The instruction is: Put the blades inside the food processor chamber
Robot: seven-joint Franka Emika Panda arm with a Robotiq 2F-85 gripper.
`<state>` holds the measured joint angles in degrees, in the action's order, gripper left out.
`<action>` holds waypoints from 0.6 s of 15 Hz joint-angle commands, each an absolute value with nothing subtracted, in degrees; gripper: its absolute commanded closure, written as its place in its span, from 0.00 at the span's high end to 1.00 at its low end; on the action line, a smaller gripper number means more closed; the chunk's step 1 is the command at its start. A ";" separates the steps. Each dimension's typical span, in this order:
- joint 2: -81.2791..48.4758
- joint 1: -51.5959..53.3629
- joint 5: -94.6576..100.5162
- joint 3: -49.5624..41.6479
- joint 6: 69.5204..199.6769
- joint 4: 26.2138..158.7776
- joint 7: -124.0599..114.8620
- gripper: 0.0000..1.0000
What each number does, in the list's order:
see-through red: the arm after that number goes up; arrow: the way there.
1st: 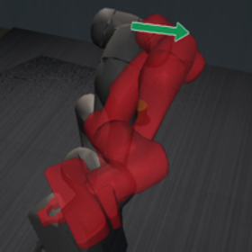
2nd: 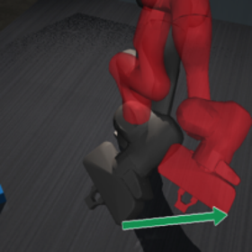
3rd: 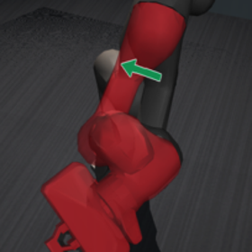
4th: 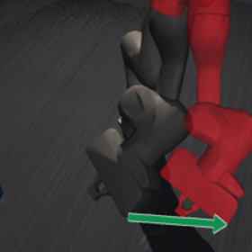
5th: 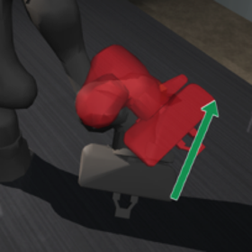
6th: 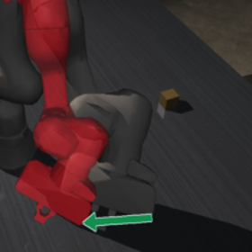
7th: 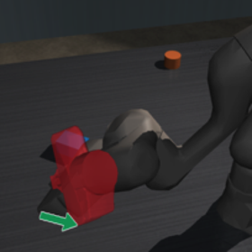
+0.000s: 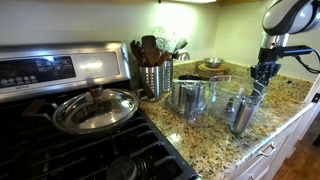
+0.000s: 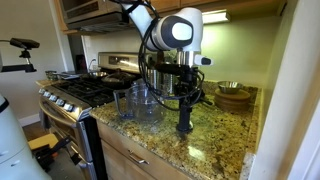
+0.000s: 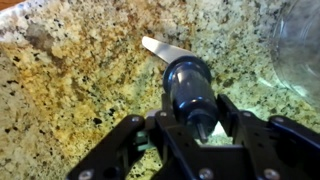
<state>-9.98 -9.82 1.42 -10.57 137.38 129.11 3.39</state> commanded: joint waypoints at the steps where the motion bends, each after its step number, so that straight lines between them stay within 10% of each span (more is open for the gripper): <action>1: -9.23 -10.22 1.53 -10.53 134.69 128.32 3.04 0.20; 9: -5.60 -10.06 3.26 -10.73 127.25 127.56 3.36 0.19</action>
<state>-9.30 -9.80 1.69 -10.54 131.32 127.78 3.39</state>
